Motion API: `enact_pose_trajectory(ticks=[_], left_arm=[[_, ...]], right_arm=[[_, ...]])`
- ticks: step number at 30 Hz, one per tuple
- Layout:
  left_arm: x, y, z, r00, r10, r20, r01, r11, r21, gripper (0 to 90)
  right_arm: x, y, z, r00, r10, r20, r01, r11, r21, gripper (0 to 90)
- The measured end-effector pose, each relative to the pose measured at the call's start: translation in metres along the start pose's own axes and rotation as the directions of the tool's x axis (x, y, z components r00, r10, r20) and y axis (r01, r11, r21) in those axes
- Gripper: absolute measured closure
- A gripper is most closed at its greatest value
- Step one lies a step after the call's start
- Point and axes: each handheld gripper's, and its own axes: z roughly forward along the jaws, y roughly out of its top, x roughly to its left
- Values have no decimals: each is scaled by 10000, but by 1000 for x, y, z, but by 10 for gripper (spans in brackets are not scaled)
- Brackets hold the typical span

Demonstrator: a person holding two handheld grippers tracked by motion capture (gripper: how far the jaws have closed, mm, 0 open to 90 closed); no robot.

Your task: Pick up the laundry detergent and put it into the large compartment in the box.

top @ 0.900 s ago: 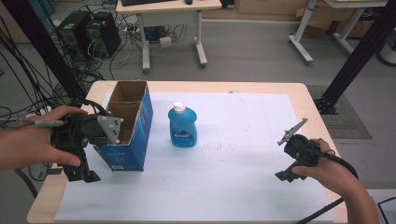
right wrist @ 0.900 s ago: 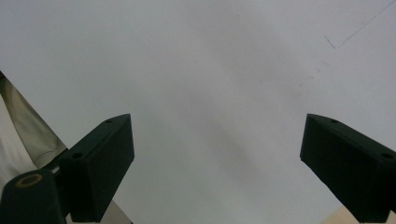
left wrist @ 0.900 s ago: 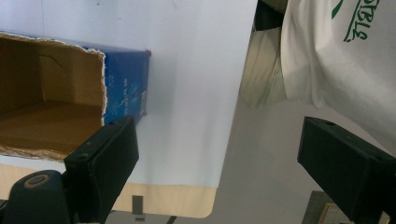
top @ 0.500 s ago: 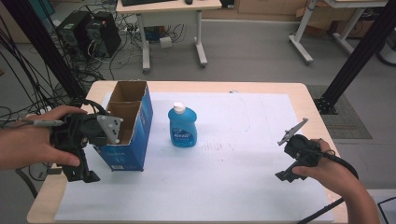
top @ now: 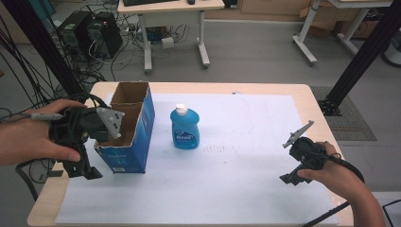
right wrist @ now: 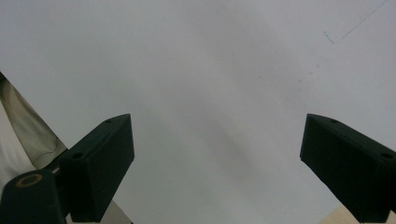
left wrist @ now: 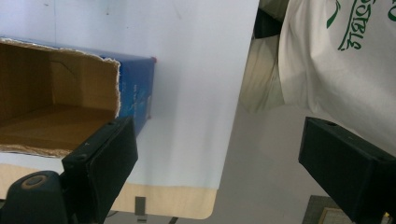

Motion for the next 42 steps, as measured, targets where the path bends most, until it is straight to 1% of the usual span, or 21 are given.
enact_pose_trajectory(ticks=[4, 5, 6, 9, 10, 12, 13, 14, 15, 17, 18, 20, 22, 26, 31, 34, 36, 37, 39, 40, 42], left_arm=[[2, -2, -5, 9999, -58, -153, 56, 9999, -96, 121], [1, -4, -7, 9997, -180, -176, 176, 9996, -238, 121], [1, -3, -9, 9998, -55, -202, 51, 9998, -191, 121], [1, 0, -14, 9996, -13, -272, 10, 9999, -134, 121], [0, 0, -14, 9996, -92, -272, 88, 9998, -177, 121], [1, 3, -15, 9995, 12, -309, -15, 10000, -74, 121], [2, 3, -17, 9994, -51, -355, 44, 9998, -181, 121], [3, 4, -19, 9993, 63, -366, -69, 9999, -148, 121], [3, 4, -21, 9992, 30, -411, -41, 9996, -276, 121], [4, 5, -24, 9991, 96, -424, -107, 9996, -257, 120], [7, 9, -28, 9987, 241, -450, -251, 9994, -219, 120], [9, 12, -30, 9983, 335, -482, -347, 9991, -249, 120], [13, 18, -33, 9983, 426, -387, -434, 9988, -225, 120], [14, 33, -31, 9970, 575, -527, -569, 9983, 121, 118], [18, 40, -36, 9957, 812, -443, -812, 9967, 16, 118], [24, 46, -39, 9938, 949, -571, -955, 9954, -69, 118], [27, 48, -40, 9938, 987, -517, -995, 9949, -141, 118], [33, 53, -42, 9928, 1121, -430, -1128, 9935, -128, 118], [34, 55, -42, 9918, 1185, -484, -1193, 9928, -137, 118], [38, 61, -44, 9903, 1267, -575, -1276, 9918, -118, 118], [41, 63, -46, 9903, 1285, -528, -1293, 9915, -120, 116]], right_arm=[[0, -2, 1, 10000, 1, -33, -1, 10000, -17, 99], [-1, -2, 1, 10000, 19, -36, -19, 10000, -26, 99], [-1, -2, 1, 10000, 19, -36, -19, 10000, -26, 99], [-2, -3, 3, 9999, 72, -77, -72, 10000, -35, 99], [-2, -3, 4, 10000, 59, -78, -60, 10000, -48, 99], [-3, -3, 4, 10000, 35, -78, -35, 10000, -37, 99], [-3, -3, 5, 9999, 54, -103, -55, 10000, -29, 99], [-3, -3, 5, 9999, 46, -97, -46, 10000, -10, 98], [-3, -3, 5, 10000, 21, -82, -21, 10000, -2, 98], [-3, -3, 4, 9999, 54, -88, -54, 10000, -20, 98], [-3, -3, 3, 10000, 65, -67, -65, 10000, -10, 99], [-3, -4, 3, 9999, 77, -71, -77, 10000, -19, 98], [-3, -5, 3, 10000, 62, -59, -62, 10000, -35, 98], [-3, -10, 3, 9999, 145, -75, -145, 9999, -45, 99], [-4, -15, 2, 9997, 248, -52, -248, 9997, -54, 98], [-4, -18, 1, 9996, 273, -20, -274, 9996, -113, 99], [-4, -19, 0, 9996, 270, -21, -270, 9996, -121, 99], [-3, -20, -1, 9996, 292, -9, -292, 9995, -93, 99], [-3, -20, -2, 9995, 301, -1, -301, 9995, -88, 98], [-4, -22, -4, 9994, 332, -3, -332, 9994, -133, 98], [-5, -23, -4, 9994, 355, 9, -355, 9993, -153, 98]])
